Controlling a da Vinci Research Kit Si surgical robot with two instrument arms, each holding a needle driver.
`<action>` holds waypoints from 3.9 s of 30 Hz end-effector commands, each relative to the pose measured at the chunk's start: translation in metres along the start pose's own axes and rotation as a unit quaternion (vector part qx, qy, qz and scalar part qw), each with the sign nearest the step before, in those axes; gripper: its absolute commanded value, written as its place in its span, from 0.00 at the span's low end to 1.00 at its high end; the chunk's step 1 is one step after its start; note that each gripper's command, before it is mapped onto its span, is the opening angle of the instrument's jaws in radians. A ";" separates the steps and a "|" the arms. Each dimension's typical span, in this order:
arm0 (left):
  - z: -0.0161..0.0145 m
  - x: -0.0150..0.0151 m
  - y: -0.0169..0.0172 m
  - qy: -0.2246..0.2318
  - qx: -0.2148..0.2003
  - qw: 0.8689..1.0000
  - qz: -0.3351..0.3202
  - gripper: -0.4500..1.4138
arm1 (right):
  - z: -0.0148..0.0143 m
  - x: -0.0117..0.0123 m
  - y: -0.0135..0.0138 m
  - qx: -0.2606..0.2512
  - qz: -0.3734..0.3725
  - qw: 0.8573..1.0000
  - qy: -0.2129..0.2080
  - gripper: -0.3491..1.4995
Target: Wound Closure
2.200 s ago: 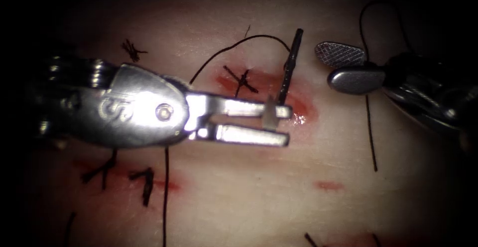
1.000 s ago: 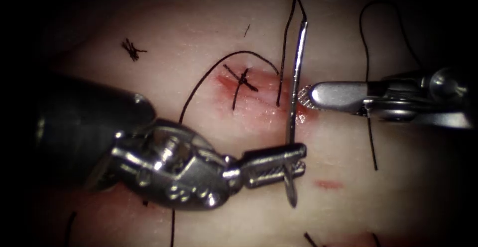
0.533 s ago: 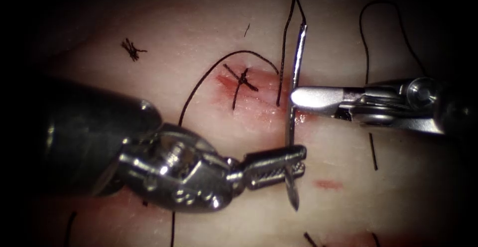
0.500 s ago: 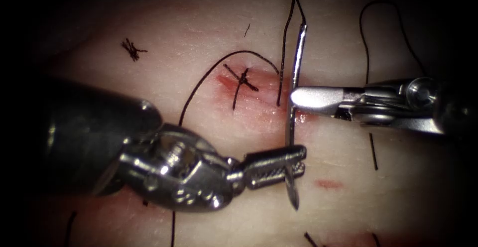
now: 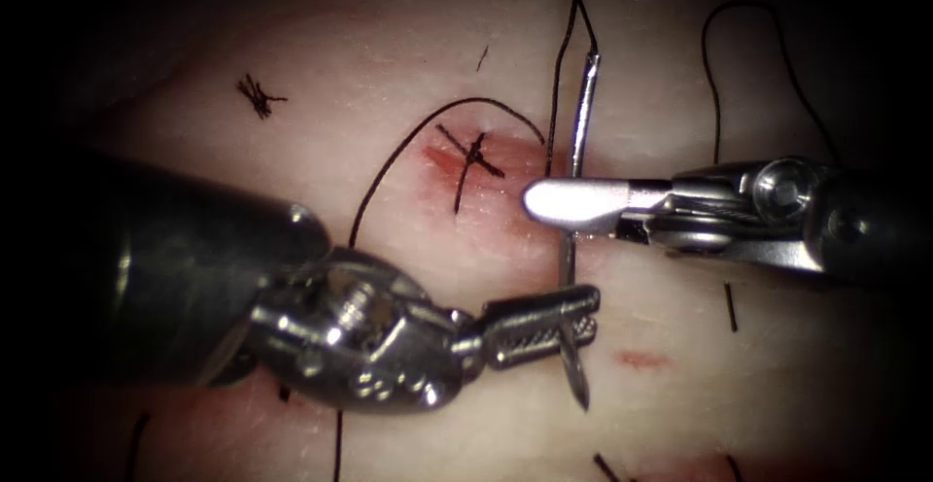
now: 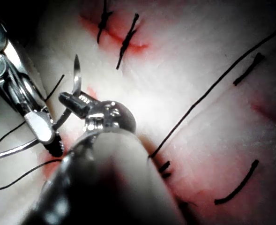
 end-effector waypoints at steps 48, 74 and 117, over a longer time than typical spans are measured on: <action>0.0061 -0.0154 -0.0006 -0.159 -0.219 0.892 -0.362 0.00 | 0.0000 0.0056 0.0005 0.063 -0.381 0.914 0.120 0.00; 0.0062 -0.0132 0.0022 -0.239 -0.315 0.852 -0.343 0.32 | 0.0007 0.0070 0.0015 0.055 -0.584 0.798 0.136 0.00; 0.0032 -0.0091 0.0042 -0.253 -0.303 0.855 -0.336 0.20 | 0.0036 0.0051 0.0061 0.000 -0.665 0.735 0.135 0.00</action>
